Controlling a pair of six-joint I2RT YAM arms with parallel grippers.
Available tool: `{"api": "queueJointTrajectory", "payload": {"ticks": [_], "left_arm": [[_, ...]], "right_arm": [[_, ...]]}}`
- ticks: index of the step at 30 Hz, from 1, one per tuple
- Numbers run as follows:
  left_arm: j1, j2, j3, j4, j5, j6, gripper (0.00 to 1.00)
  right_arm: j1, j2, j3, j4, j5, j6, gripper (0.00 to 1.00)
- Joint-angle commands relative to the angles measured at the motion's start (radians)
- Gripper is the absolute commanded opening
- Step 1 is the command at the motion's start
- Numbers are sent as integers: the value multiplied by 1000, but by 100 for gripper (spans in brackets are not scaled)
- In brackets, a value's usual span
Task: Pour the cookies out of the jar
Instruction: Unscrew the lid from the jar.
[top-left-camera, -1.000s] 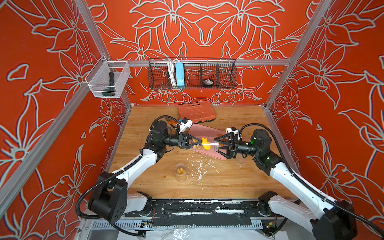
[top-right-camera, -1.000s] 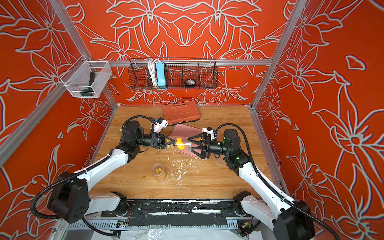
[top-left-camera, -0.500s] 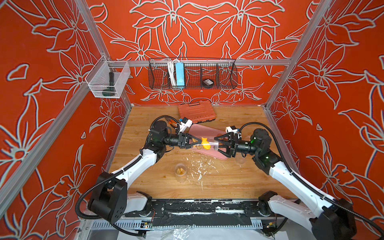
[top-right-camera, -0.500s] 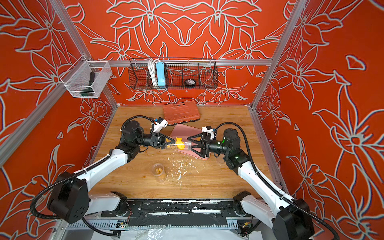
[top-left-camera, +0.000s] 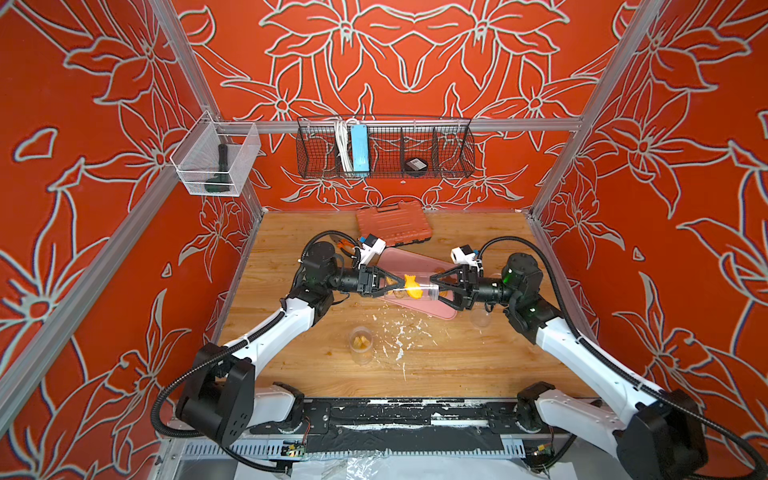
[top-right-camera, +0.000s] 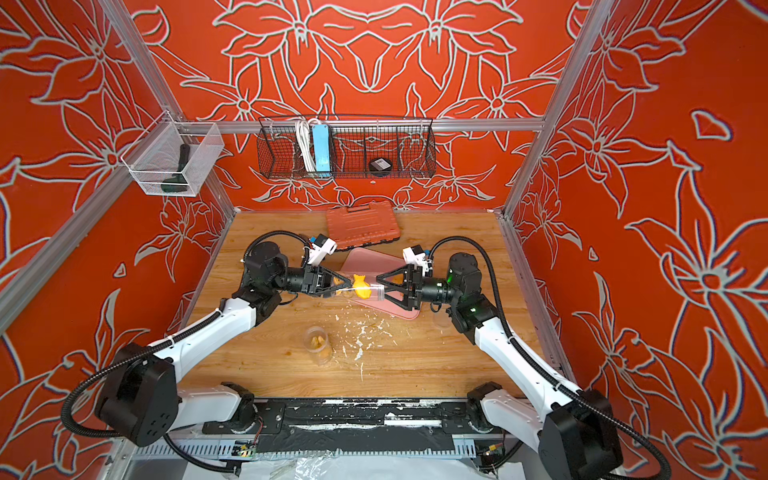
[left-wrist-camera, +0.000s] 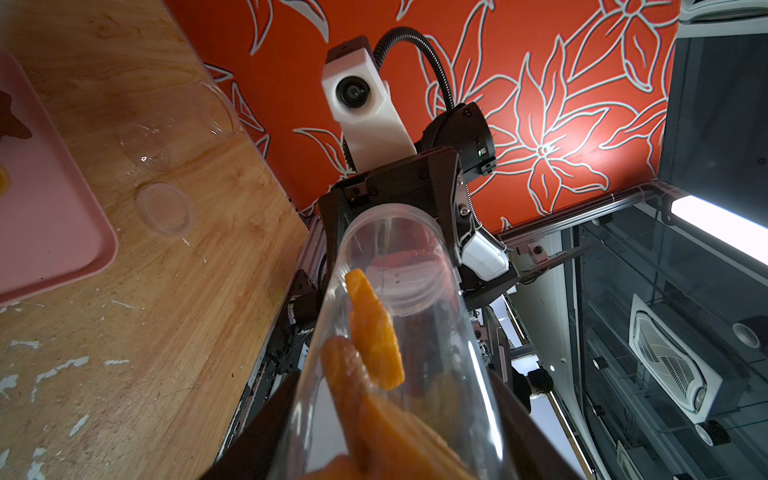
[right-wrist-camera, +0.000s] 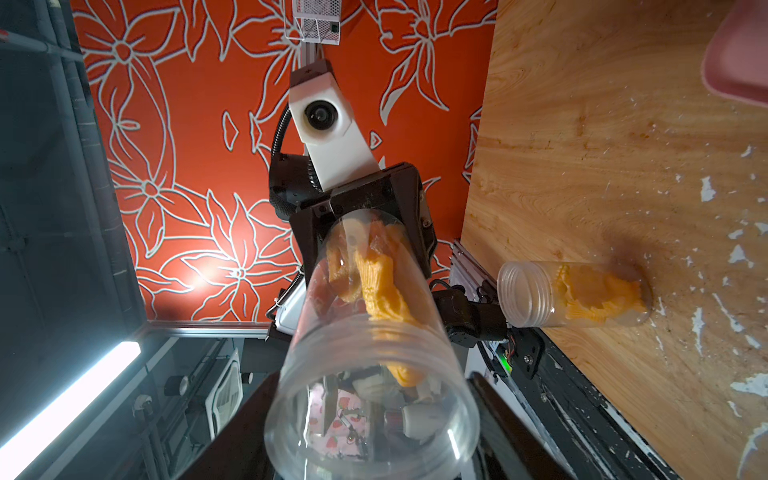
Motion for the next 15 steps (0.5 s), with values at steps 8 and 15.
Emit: {"api": "queueJointTrajectory", "payload": {"ticks": [8,15], "left_arm": [[15,-2,13,74,48,-91,57],[15,15,12,125,51,-133,57]], "right_arm": [[-34,-6,79,-185,-42,-459,50],[-37,-26,61,-123,-11,-617,50]]}}
